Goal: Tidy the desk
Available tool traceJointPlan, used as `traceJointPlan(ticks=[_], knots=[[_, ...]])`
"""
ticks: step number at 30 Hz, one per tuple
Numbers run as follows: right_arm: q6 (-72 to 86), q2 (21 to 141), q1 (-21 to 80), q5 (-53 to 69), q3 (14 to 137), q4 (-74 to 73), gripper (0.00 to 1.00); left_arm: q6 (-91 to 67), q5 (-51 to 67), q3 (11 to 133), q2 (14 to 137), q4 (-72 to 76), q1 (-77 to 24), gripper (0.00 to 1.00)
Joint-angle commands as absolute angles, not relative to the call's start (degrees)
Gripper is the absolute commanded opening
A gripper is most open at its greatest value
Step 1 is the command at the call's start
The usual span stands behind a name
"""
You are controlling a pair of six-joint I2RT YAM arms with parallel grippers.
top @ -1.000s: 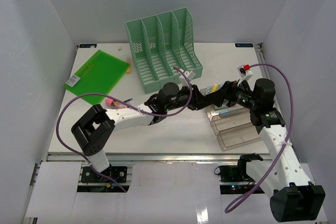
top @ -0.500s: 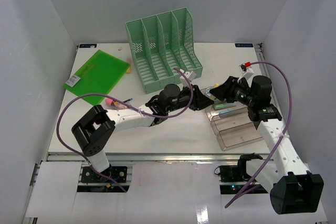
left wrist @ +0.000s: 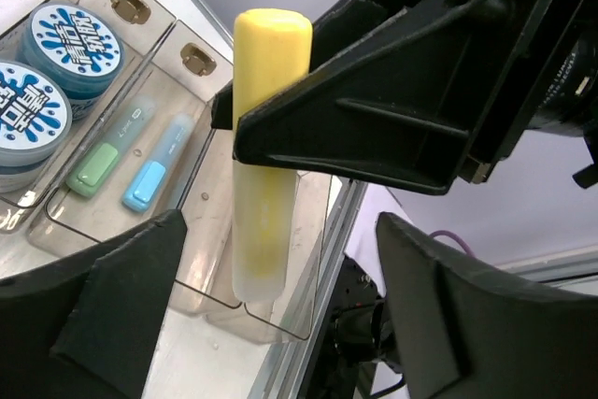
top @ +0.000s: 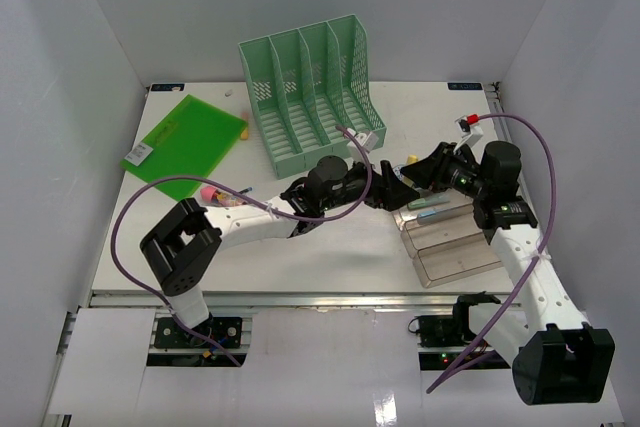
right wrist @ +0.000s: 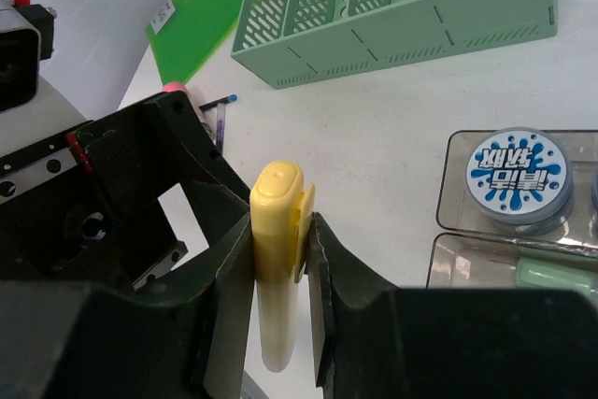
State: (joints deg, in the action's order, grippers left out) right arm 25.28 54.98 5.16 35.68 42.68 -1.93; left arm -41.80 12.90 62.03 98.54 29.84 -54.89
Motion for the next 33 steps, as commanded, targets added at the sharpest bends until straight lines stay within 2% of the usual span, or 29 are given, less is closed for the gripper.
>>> traceJointPlan(ticks=[1,4,8,11,17,24,33], knots=[[12.4,54.1,3.8,35.1,45.9,-3.3,0.08,-37.5,11.4,63.8,92.7,25.4,-55.0,0.98],[-6.1,55.5,3.6,30.8,49.9,-9.9,0.08,-32.6,8.6,62.0,86.1,16.5,-54.4,0.98],[-23.3,59.1,3.7,26.8,51.9,-16.7,0.08,-23.5,3.4,57.0,75.4,4.9,-53.0,0.98],[-33.7,62.9,3.8,23.4,52.0,-19.2,0.08,-18.2,-2.4,53.5,66.5,-3.9,-51.5,0.98],[-45.2,67.4,5.4,18.3,50.1,-16.4,0.08,-13.2,-9.8,46.5,51.6,-11.2,-47.4,0.98],[-53.0,69.9,7.4,17.7,48.1,-13.5,0.08,-15.8,-9.3,44.6,50.0,-17.0,-38.2,0.98],[-61.0,71.2,8.8,21.1,44.3,-14.6,0.21,-19.8,-1.3,43.2,50.7,-15.4,-28.6,0.98]])
